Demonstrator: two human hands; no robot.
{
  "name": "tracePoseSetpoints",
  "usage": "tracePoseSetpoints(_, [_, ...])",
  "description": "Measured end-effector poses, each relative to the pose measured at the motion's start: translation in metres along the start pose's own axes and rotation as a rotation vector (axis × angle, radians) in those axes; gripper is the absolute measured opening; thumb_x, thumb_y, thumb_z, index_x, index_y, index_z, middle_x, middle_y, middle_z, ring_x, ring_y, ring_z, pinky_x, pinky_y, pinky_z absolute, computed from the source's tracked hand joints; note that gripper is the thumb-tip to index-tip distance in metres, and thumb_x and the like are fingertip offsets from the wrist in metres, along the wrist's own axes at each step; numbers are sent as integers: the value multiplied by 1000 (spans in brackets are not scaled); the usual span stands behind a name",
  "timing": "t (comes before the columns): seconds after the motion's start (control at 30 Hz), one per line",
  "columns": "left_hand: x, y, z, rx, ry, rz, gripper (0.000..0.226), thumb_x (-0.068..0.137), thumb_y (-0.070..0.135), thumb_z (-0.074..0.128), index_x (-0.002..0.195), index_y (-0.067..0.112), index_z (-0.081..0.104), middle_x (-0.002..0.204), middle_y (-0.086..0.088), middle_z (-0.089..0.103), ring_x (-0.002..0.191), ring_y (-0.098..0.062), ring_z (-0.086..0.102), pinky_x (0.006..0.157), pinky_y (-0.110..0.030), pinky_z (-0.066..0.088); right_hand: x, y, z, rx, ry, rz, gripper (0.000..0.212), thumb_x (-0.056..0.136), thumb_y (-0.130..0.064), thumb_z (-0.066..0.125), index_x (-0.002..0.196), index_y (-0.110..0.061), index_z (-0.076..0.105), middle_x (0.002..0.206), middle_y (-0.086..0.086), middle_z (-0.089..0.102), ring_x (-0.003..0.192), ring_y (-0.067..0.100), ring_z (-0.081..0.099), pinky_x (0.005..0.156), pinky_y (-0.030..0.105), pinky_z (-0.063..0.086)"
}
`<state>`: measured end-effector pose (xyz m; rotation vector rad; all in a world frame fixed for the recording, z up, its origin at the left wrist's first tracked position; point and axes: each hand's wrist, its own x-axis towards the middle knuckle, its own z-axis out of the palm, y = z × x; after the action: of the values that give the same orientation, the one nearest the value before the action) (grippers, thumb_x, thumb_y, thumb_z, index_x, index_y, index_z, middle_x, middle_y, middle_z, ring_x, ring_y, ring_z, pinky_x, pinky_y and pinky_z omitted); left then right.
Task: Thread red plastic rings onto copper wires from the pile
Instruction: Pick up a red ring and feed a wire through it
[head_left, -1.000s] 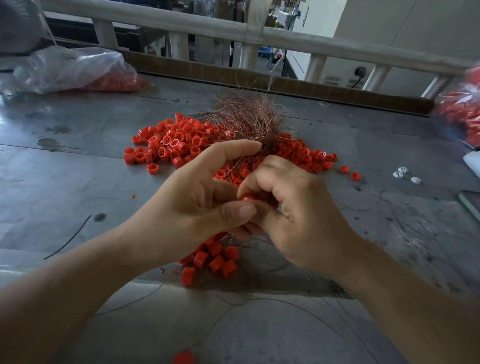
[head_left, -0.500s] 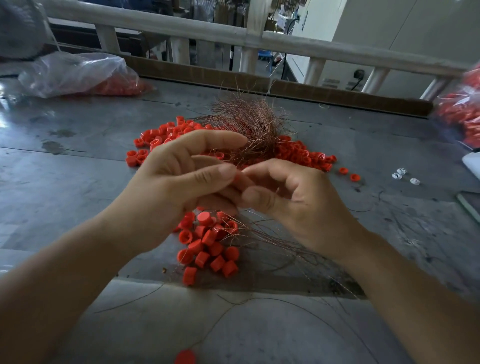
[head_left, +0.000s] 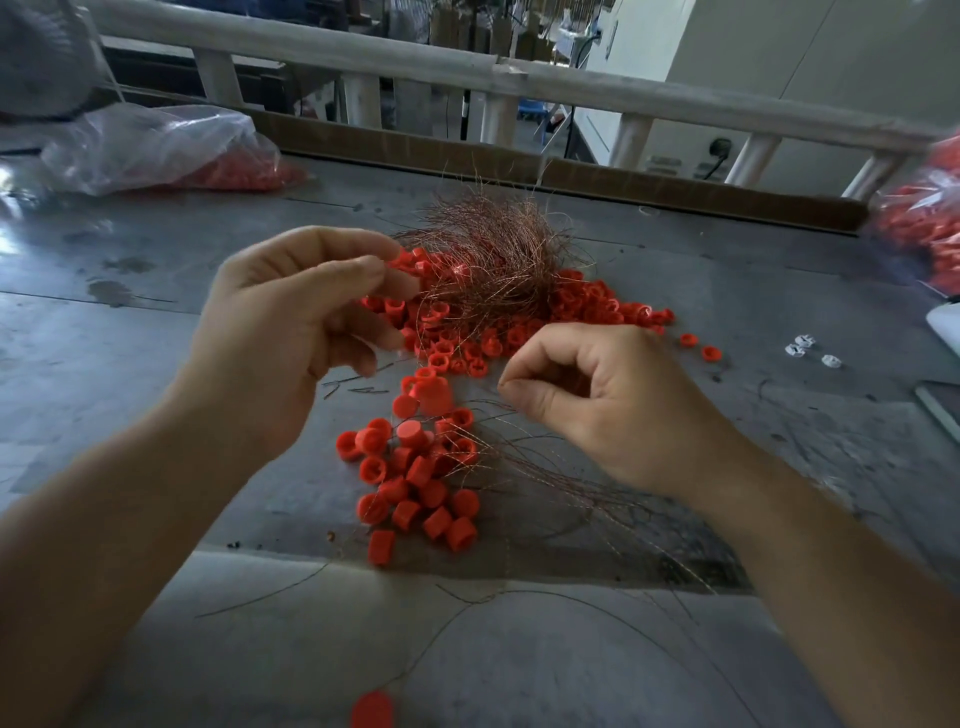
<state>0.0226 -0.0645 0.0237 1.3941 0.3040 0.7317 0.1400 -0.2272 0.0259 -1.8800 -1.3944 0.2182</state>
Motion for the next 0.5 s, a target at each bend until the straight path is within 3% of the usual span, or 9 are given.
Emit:
tracePoseSetpoints(0.17, [16,-10,-17,252,217,-46,23,82,-5,56,75,15,64,62,-1,67,46,-8,60,39,-16,44,-1,4,7,-188,-165,42,5,83,-21,65,81,-19,69,65,-21,54,70,-14,52,60,1,37])
tracePoseSetpoints(0.27, [28,-16,-36,542,325,-10,24,78,-1,65,73,23,64,70,0,64,51,-6,59,42,-15,47,0,4,5,-177,-162,55,8,84,-25,64,81,-19,69,69,-16,59,74,-10,53,63,2,38])
tracePoseSetpoints(0.4, [32,-24,-48,935,328,30,14,74,9,73,83,18,69,70,11,60,63,-13,53,66,-28,41,0,4,1,-137,-100,67,9,82,-27,64,79,-20,68,69,-14,61,71,-7,54,63,6,42])
tracePoseSetpoints(0.5, [32,-28,-50,1143,276,31,17,70,12,77,84,18,69,71,2,60,75,-21,56,69,-28,35,1,7,-3,-146,-20,81,9,81,-28,65,77,-21,68,69,-13,62,70,-1,57,62,13,46])
